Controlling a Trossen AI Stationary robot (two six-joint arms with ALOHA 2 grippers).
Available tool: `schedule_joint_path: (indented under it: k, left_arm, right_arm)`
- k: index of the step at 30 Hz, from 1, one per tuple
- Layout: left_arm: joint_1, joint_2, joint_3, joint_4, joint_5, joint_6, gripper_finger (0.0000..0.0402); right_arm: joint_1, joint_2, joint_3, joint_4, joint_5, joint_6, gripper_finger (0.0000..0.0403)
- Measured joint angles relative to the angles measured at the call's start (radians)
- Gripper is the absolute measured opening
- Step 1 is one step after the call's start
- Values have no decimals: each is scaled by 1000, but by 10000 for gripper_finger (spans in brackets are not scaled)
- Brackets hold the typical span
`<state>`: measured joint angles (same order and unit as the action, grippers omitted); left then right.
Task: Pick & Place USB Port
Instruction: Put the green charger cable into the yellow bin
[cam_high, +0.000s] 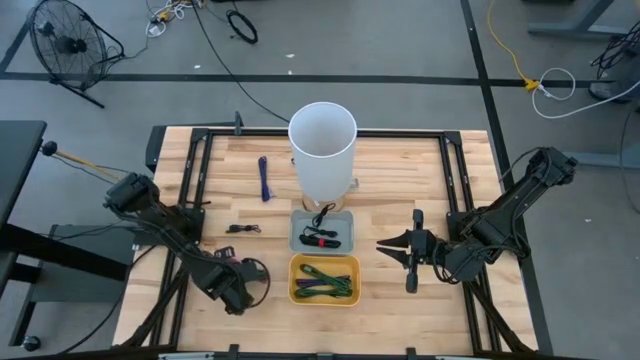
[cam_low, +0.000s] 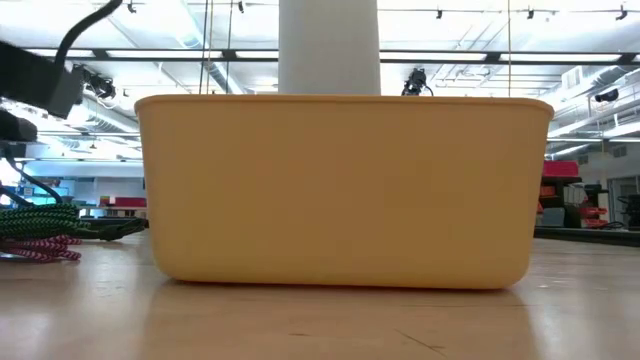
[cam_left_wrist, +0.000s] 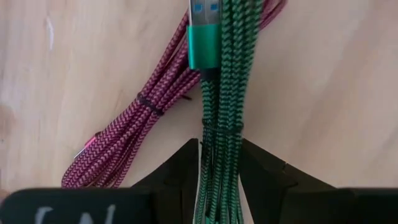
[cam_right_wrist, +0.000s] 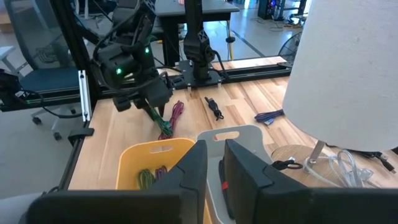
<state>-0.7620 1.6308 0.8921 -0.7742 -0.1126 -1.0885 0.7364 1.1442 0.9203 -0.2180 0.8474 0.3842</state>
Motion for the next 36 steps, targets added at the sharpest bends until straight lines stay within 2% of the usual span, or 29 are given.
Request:
schedule_joint_path:
  k: [8, 13, 16, 18, 22, 26, 31, 36]
  left_arm:
    - [8, 61, 6, -2, 0, 56, 107]
    - [12, 60, 24, -23, 14, 51, 26]
    - [13, 60, 60, -103, 2, 50, 21]
    - [13, 60, 105, -147, -11, 54, 20]
    - [11, 60, 231, -351, -58, 84, 20]
    - [13, 60, 397, -469, -175, 166, 20]
    - [45, 58, 572, -455, -330, 335, 20]
    - [133, 57, 658, -331, -359, 538, 20]
  right_arm:
    - [0, 0, 0, 0, 0, 0, 58]
    - [0, 0, 0, 0, 0, 0, 58]
    - [0, 0, 0, 0, 0, 0, 58]
    - [0, 0, 0, 0, 0, 0, 58]
    - [0, 0, 0, 0, 0, 0, 58]
    - [0, 0, 0, -2, 0, 0, 58]
    - [0, 0, 0, -1, 0, 0, 58]
    - [0, 0, 0, -1, 0, 0, 58]
